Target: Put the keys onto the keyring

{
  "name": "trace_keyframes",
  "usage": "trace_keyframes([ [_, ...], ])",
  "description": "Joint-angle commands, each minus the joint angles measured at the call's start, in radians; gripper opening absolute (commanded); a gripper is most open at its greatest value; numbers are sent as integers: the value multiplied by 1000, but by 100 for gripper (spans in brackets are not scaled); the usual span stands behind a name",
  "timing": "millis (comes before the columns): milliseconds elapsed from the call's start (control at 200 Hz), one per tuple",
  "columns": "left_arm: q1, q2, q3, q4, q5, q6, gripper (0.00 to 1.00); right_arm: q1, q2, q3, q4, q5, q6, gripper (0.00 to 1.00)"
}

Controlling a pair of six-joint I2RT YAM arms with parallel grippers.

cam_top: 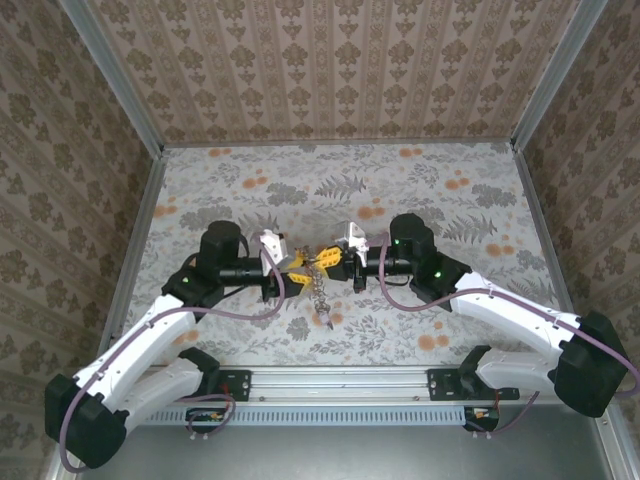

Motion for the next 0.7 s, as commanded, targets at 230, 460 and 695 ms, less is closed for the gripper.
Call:
trace_keyframes([
  [230,-58,-16,-38,114,3,-34,28,-1,-35,34,11,-4,-10,0],
  [460,-56,-33,-26,59,-13,-6,12,-1,-56,28,-33,15,-36,0],
  [695,-39,-44,36,-142,-21,112,1,-2,-90,37,-150,40,-112,0],
])
